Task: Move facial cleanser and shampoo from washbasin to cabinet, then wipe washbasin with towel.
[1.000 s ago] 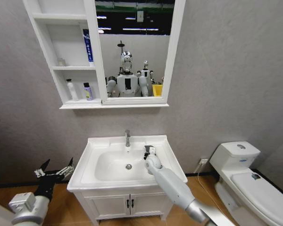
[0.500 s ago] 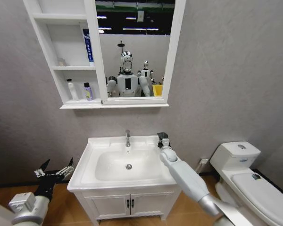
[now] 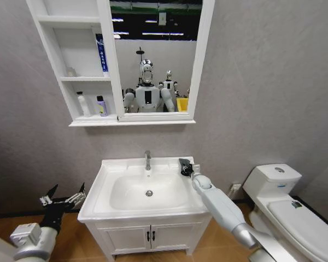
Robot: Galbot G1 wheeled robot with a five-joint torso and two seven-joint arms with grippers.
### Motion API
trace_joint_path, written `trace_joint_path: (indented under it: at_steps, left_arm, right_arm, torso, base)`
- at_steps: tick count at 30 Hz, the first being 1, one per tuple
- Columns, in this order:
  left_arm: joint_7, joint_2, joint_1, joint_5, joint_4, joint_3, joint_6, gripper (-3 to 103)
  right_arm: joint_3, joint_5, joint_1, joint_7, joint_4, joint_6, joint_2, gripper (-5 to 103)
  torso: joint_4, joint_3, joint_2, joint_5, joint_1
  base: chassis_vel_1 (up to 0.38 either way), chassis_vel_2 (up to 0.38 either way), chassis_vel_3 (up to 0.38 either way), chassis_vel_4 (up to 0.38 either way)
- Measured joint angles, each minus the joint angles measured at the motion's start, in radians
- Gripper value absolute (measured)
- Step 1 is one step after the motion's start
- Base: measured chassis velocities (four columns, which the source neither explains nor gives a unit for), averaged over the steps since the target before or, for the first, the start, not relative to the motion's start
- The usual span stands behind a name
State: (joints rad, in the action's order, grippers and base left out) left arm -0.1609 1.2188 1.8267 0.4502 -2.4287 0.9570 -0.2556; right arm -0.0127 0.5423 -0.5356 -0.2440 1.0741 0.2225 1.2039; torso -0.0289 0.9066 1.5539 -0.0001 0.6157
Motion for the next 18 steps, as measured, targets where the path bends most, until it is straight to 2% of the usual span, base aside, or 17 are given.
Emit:
trace_joint_path:
  at_steps: [1,3,4,6,8,9,10,12,16,18]
  left_arm:
    - [0.000,0.000,0.000,0.000,0.000,0.000,0.000,100]
    - [0.000,0.000,0.000,0.000,0.000,0.000,0.000,100]
    - [0.000,0.000,0.000,0.000,0.000,0.000,0.000,100]
    - [0.000,0.000,0.000,0.000,0.000,0.000,0.000,100]
    - [0.000,0.000,0.000,0.000,0.000,0.000,0.000,100]
    - [0.000,0.000,0.000,0.000,0.000,0.000,0.000,100]
    - [0.000,0.000,0.000,0.000,0.000,0.000,0.000,100]
    - [0.000,0.000,0.000,0.000,0.000,0.000,0.000,100]
    - [0.000,0.000,0.000,0.000,0.000,0.000,0.000,100]
    - [0.000,0.000,0.000,0.000,0.000,0.000,0.000,100]
  right_arm:
    - [0.000,0.000,0.000,0.000,0.000,0.000,0.000,61]
    - [-0.001,0.007,-0.002,-0.041,0.037,0.019,-0.013,73]
    - [-0.001,0.007,-0.002,-0.041,0.037,0.019,-0.013,73]
    - [-0.001,0.023,-0.019,-0.076,0.097,0.042,-0.051,84]
    - [-0.001,0.029,-0.028,-0.084,0.125,0.049,-0.070,84]
    - [0.002,0.036,-0.045,-0.097,0.175,0.056,-0.101,94]
    - [0.002,0.036,-0.045,-0.097,0.175,0.056,-0.101,94]
    - [0.013,0.032,-0.090,-0.124,0.271,0.060,-0.156,99]
    - [0.044,0.027,-0.159,-0.172,0.394,0.071,-0.206,100]
    - [0.110,0.028,-0.304,-0.223,0.612,0.085,-0.265,100]
  torso:
    - [0.0000,0.000,0.000,0.0000,0.000]
    - [0.0001,0.000,0.000,0.0000,0.000]
    - [0.0001,0.000,0.000,0.0000,0.000]
    - [-0.0001,0.000,0.000,0.0000,0.000]
    - [-0.0003,0.000,0.000,0.0001,0.000]
    - [-0.0005,0.000,0.000,0.0001,0.000]
    - [-0.0005,0.000,0.000,0.0001,0.000]
    - [-0.0004,0.000,0.000,0.0002,0.000]
    - [-0.0001,0.000,0.000,0.0001,0.000]
    - [0.0003,0.000,0.000,0.0002,0.000]
  base:
    - [0.000,0.000,0.000,0.000]
    - [0.000,0.000,0.000,0.000]
    - [0.000,0.000,0.000,0.000]
    - [0.000,0.000,0.000,0.000]
    - [0.000,0.000,0.000,0.000]
    - [0.000,0.000,0.000,0.000]
    - [0.000,0.000,0.000,0.000]
    - [0.000,0.000,0.000,0.000]
    - [0.000,0.000,0.000,0.000]
    - [0.000,0.000,0.000,0.000]
